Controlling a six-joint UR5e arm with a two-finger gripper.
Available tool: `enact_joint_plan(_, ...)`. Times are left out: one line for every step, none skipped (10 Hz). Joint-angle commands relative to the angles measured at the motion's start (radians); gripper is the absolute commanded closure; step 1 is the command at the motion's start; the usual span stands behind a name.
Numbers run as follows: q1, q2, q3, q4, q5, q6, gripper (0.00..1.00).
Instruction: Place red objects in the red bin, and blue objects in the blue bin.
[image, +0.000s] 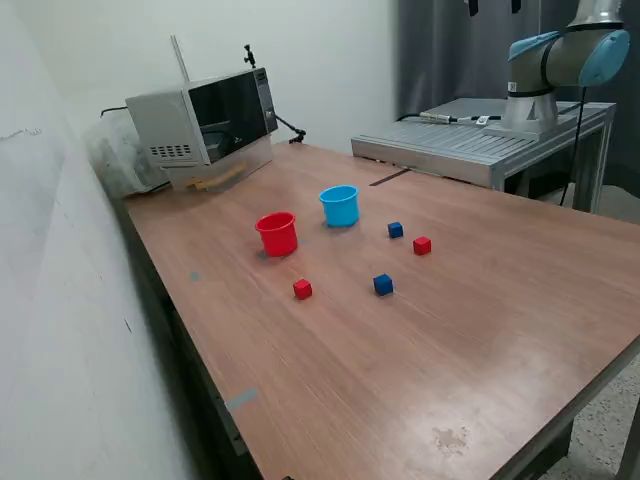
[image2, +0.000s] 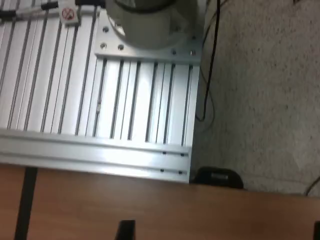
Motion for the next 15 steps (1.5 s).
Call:
enact_joint_plan(0.000,0.107,-0.157,-0.064,0.072,0.004,0.00)
enact_joint_plan(0.000,0.151,-0.208,-0.128,0.096,0.004,0.00)
enact_joint_plan(-0.007,0.206,-0.253,-0.198,0.096,0.004,0.00)
enact_joint_plan(-0.001,0.296,-0.268,-0.301,0.098,0.006,0.00)
enact_joint_plan(0.006,0.332,-0.259,-0.399,0.099,0.007,0.00)
enact_joint_plan(0.042,0.387,-0.267,-0.471,0.101,0.018,0.00)
enact_joint_plan(0.044,0.447,-0.285,-0.540,0.101,0.074,0.00)
enact_joint_plan(0.052,0.528,-0.334,-0.581,0.101,0.107,0.00)
enact_joint_plan(0.071,0.609,-0.388,-0.601,0.102,0.107,0.00)
enact_joint_plan(0.104,0.683,-0.428,-0.643,0.102,0.107,0.00)
enact_joint_plan(0.111,0.740,-0.437,-0.712,0.099,0.104,0.00)
enact_joint_plan(0.116,0.827,-0.474,-0.754,0.099,0.104,0.00)
enact_joint_plan(0.115,0.880,-0.497,-0.777,0.099,0.104,0.00)
enact_joint_plan(0.115,0.930,-0.521,-0.806,0.098,0.100,0.00)
enact_joint_plan(0.115,0.982,-0.558,-0.817,0.098,0.093,0.00)
